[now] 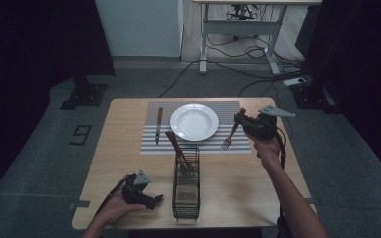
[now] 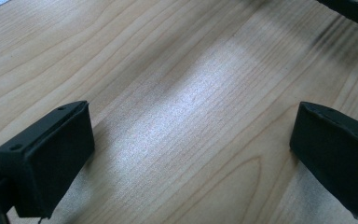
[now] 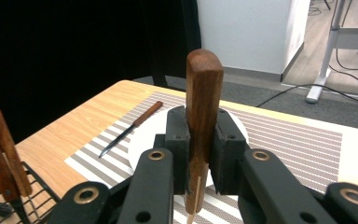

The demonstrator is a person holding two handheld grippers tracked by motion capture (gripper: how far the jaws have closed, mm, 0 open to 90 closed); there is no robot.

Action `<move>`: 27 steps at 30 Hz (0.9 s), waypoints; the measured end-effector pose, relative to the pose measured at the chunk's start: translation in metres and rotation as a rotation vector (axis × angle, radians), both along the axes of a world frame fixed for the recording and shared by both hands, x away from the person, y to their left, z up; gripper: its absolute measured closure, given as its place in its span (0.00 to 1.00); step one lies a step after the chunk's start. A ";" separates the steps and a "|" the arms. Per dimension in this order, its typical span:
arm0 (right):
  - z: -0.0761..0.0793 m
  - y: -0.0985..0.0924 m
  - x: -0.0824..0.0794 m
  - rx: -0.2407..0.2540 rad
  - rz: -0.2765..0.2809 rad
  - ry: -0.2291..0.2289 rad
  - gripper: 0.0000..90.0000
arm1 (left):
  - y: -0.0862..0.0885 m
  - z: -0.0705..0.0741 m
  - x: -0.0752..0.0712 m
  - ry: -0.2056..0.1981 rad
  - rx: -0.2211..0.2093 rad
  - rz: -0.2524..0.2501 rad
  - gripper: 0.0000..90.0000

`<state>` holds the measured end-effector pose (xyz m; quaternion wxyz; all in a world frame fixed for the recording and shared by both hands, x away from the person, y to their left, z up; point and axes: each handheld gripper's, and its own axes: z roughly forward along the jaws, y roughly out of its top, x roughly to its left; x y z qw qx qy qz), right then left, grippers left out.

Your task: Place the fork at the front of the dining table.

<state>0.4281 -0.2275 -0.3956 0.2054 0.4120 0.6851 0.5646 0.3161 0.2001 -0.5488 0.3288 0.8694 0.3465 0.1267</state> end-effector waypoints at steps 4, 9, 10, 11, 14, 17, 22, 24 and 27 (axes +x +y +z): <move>-0.005 -0.002 0.003 -0.010 -0.020 0.009 0.88 | 0.000 0.000 0.000 0.000 0.000 0.000 0.00; -0.012 -0.003 0.008 -0.039 -0.040 0.018 0.89 | 0.000 0.000 0.000 0.000 0.000 0.000 0.00; -0.014 -0.003 0.009 -0.046 -0.041 0.024 0.89 | 0.000 0.000 0.000 0.000 0.000 0.000 0.00; -0.016 -0.003 0.010 -0.049 -0.046 0.028 0.89 | 0.000 0.000 0.000 0.000 0.000 0.000 0.00; -0.022 -0.003 0.014 -0.067 -0.058 0.041 0.89 | 0.000 0.000 0.000 0.000 0.000 0.000 0.00; -0.027 -0.004 0.018 -0.083 -0.068 0.049 0.89 | 0.000 0.000 0.000 0.000 0.000 0.000 0.00; -0.033 -0.004 0.023 -0.099 -0.084 0.057 0.89 | 0.000 0.000 0.000 0.000 0.000 0.000 0.00; -0.035 -0.003 0.024 -0.110 -0.090 0.058 0.89 | 0.000 0.000 0.000 0.000 0.000 0.000 0.00; -0.039 -0.002 0.027 -0.124 -0.096 0.058 0.89 | 0.000 0.000 0.000 0.000 0.000 0.000 0.00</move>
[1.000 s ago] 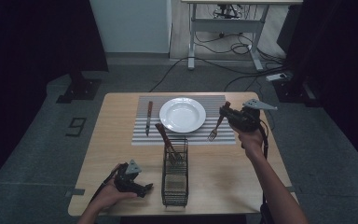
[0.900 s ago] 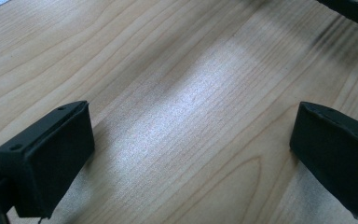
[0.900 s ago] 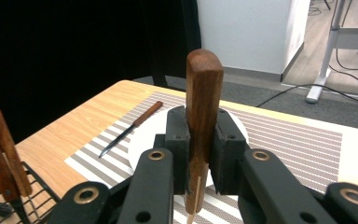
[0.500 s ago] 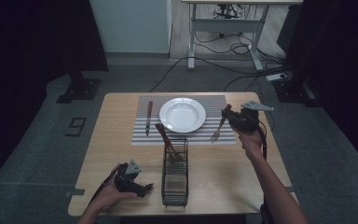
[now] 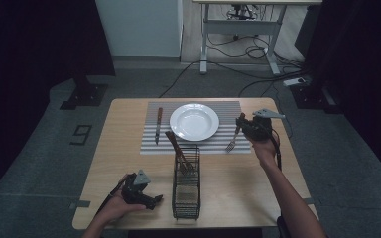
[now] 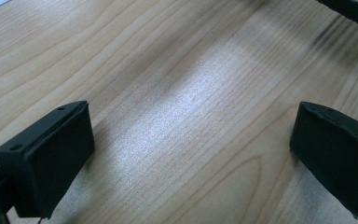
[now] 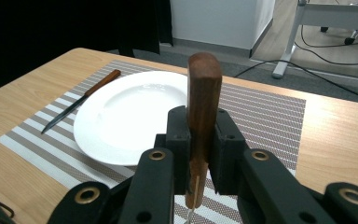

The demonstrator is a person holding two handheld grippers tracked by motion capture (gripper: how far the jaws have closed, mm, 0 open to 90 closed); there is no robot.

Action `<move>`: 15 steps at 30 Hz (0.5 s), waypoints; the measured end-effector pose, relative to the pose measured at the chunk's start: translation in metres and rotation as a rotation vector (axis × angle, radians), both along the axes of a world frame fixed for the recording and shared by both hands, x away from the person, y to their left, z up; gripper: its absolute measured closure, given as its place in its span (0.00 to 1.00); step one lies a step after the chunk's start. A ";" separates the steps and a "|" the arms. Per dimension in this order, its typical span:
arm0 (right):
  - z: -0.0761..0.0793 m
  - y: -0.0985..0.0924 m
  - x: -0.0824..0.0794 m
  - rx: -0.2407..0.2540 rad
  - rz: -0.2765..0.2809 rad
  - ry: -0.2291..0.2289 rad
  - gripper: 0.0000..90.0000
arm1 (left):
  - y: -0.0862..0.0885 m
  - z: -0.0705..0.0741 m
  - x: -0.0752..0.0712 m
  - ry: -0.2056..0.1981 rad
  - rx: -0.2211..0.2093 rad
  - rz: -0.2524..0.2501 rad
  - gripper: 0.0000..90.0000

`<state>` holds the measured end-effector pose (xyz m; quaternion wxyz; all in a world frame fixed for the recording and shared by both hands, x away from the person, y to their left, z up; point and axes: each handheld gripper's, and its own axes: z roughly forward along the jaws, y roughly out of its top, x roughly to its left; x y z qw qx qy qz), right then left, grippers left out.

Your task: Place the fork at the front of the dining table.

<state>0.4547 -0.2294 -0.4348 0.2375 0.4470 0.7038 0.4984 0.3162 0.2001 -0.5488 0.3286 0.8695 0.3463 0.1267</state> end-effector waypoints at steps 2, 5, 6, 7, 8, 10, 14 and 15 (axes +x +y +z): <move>-0.002 0.000 0.002 -0.006 -0.003 0.003 0.89 | 0.000 0.000 0.000 0.000 0.000 0.000 0.00; -0.004 0.000 0.004 -0.012 -0.010 0.005 0.89 | 0.000 0.000 0.000 0.000 0.000 0.000 0.00; -0.005 0.000 0.005 -0.013 -0.013 0.003 0.89 | 0.000 0.000 0.000 0.000 0.000 0.000 0.00; -0.005 0.000 0.005 -0.014 -0.018 0.000 0.89 | 0.000 0.000 0.000 0.000 0.000 0.000 0.00; -0.006 0.000 0.006 -0.017 -0.022 -0.001 0.89 | 0.000 0.000 0.000 0.000 0.000 0.000 0.00; -0.006 0.000 0.007 -0.021 -0.031 -0.007 0.89 | 0.000 0.000 0.000 0.000 0.000 0.000 0.00; -0.008 -0.001 0.008 -0.019 -0.042 -0.013 0.88 | 0.000 0.000 0.000 0.000 0.000 0.000 0.00; -0.008 -0.001 0.008 -0.018 -0.042 -0.015 0.88 | 0.000 0.000 0.000 0.000 0.000 0.000 0.00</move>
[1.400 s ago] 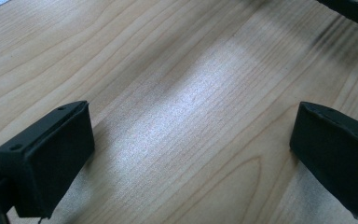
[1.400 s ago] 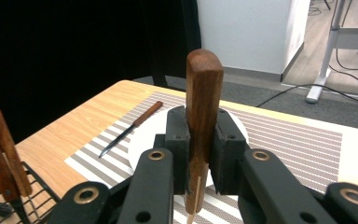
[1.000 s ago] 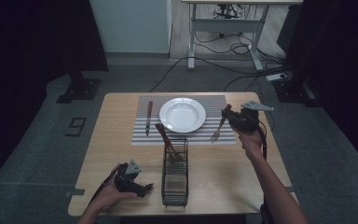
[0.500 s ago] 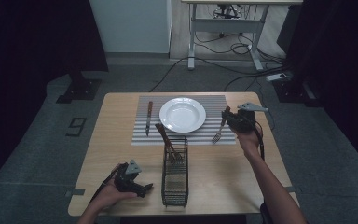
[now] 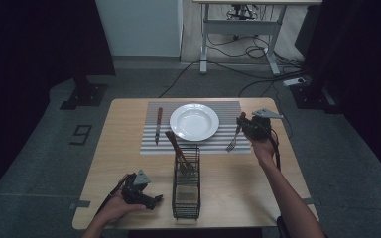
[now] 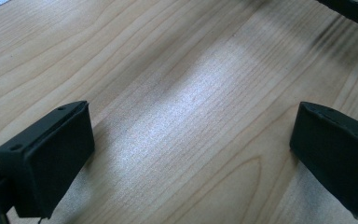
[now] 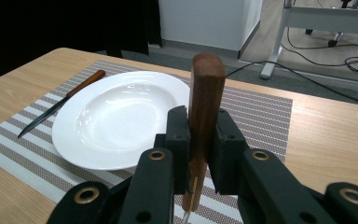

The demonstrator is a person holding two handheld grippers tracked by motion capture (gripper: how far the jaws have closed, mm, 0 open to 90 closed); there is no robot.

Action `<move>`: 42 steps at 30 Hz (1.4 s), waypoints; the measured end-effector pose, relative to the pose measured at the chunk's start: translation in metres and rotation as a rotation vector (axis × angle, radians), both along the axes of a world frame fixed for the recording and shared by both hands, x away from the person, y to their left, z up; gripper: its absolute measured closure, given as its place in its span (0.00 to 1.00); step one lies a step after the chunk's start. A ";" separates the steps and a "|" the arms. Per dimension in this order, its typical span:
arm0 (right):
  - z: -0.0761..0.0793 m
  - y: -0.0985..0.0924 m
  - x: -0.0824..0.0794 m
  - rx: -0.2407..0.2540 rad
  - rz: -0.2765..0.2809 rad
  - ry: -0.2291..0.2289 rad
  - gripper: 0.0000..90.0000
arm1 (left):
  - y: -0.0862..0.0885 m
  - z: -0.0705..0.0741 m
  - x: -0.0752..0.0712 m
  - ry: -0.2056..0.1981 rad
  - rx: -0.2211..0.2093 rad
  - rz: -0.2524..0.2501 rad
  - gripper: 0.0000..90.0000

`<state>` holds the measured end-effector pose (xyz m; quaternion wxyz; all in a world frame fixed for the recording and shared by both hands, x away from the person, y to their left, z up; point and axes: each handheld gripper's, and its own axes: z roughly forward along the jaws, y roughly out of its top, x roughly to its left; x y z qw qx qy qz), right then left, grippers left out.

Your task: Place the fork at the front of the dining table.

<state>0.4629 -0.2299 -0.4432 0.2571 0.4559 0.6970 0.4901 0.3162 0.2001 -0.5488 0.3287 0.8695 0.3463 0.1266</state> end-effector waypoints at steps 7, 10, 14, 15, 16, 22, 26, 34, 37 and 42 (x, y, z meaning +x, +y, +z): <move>-0.008 0.013 0.000 -0.042 0.025 0.001 0.88 | 0.000 0.000 0.000 0.000 0.000 0.000 0.00; -0.009 0.017 0.001 -0.045 0.031 -0.006 0.88 | 0.000 0.000 0.000 0.000 0.000 0.000 0.00; -0.011 0.019 0.002 -0.047 0.031 -0.008 0.88 | 0.000 0.000 0.000 0.000 0.000 0.000 0.00; -0.012 0.020 0.003 -0.045 0.029 -0.007 0.88 | 0.000 0.000 0.000 0.000 0.000 0.000 0.00; -0.012 0.020 0.003 -0.044 0.030 -0.003 0.88 | 0.000 0.000 0.000 0.000 0.000 0.000 0.00; -0.014 0.021 0.005 -0.029 0.023 0.007 0.87 | 0.000 0.000 0.000 0.000 0.000 0.000 0.00; -0.016 0.021 0.006 -0.025 0.023 0.014 0.87 | 0.000 0.000 0.000 0.000 0.001 -0.001 0.00; -0.022 0.021 0.009 -0.028 0.026 0.047 0.87 | 0.000 0.000 0.000 -0.001 0.000 -0.001 0.00; -0.025 0.022 0.011 -0.036 0.028 0.061 0.87 | 0.000 0.000 0.000 0.000 0.000 -0.001 0.00; -0.030 0.025 0.018 -0.053 0.017 0.079 0.88 | -0.001 0.000 0.001 0.000 0.002 -0.006 0.00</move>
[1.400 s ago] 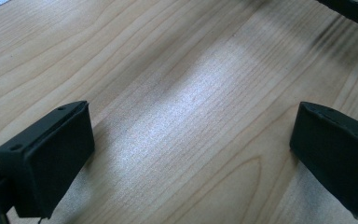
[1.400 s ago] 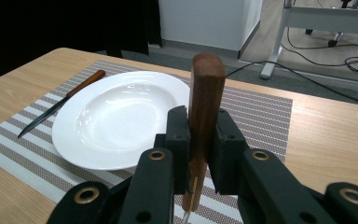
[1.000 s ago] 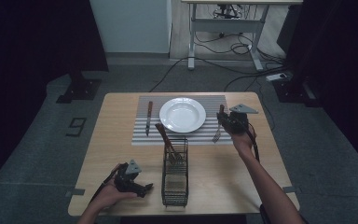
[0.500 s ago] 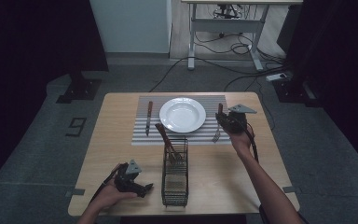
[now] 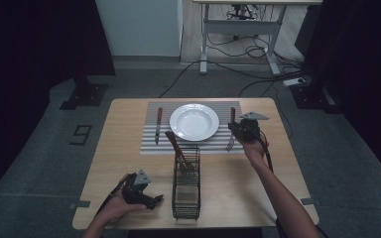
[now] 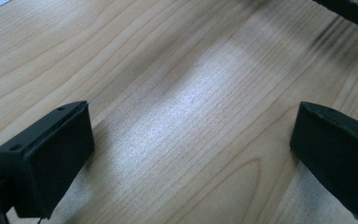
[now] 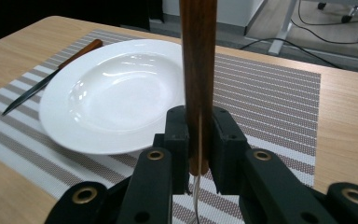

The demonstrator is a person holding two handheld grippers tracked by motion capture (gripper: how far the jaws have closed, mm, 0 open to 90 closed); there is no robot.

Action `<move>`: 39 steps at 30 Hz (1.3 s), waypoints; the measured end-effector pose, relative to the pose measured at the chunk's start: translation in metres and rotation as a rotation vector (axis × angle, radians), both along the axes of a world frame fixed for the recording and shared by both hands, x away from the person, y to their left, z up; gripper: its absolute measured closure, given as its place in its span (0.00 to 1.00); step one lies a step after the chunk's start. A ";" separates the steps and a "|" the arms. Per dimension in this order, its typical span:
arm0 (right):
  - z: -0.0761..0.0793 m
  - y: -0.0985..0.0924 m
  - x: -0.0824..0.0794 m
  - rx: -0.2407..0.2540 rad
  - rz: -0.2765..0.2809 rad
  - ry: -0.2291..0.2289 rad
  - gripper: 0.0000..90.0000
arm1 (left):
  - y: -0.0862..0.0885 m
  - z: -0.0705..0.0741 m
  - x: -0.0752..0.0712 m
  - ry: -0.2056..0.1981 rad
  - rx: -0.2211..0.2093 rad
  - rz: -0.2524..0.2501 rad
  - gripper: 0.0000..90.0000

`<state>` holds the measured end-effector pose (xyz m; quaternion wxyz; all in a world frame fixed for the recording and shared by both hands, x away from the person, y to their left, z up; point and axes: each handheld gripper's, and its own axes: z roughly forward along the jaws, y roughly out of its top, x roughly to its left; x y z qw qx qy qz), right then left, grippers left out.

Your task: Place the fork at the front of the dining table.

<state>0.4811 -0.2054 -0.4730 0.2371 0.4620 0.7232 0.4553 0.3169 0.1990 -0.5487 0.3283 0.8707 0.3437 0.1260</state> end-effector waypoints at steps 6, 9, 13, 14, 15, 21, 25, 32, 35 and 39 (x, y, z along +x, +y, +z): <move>-0.006 0.005 0.018 0.007 -0.035 0.022 0.88 | 0.000 0.000 0.000 0.000 0.000 0.000 0.00; -0.009 0.007 0.028 -0.006 -0.053 0.037 0.88 | 0.000 0.000 0.000 0.000 0.000 0.000 0.00; -0.013 0.010 0.040 -0.007 -0.069 0.065 0.88 | 0.000 0.000 0.000 0.000 0.000 -0.004 0.00; -0.013 0.010 0.040 -0.007 -0.069 0.065 0.88 | 0.000 0.000 0.000 0.000 0.000 -0.004 0.00; -0.016 0.011 0.046 -0.003 -0.080 0.082 0.88 | 0.000 0.000 0.000 0.000 0.001 -0.003 0.00; -0.023 0.014 0.055 -0.001 -0.104 0.097 0.88 | 0.000 0.000 0.000 0.000 0.000 -0.004 0.00; -0.028 0.012 0.061 0.005 -0.127 0.114 0.88 | 0.000 0.000 0.000 -0.001 0.001 -0.003 0.00; -0.030 0.015 0.074 -0.018 -0.147 0.124 0.89 | 0.000 0.000 0.000 0.000 0.000 -0.004 0.00; -0.034 0.015 0.078 -0.021 -0.150 0.145 0.89 | 0.000 0.000 0.000 0.000 0.000 -0.004 0.00; -0.039 0.016 0.084 -0.023 -0.153 0.163 0.89 | 0.000 0.000 0.000 0.000 0.000 -0.004 0.00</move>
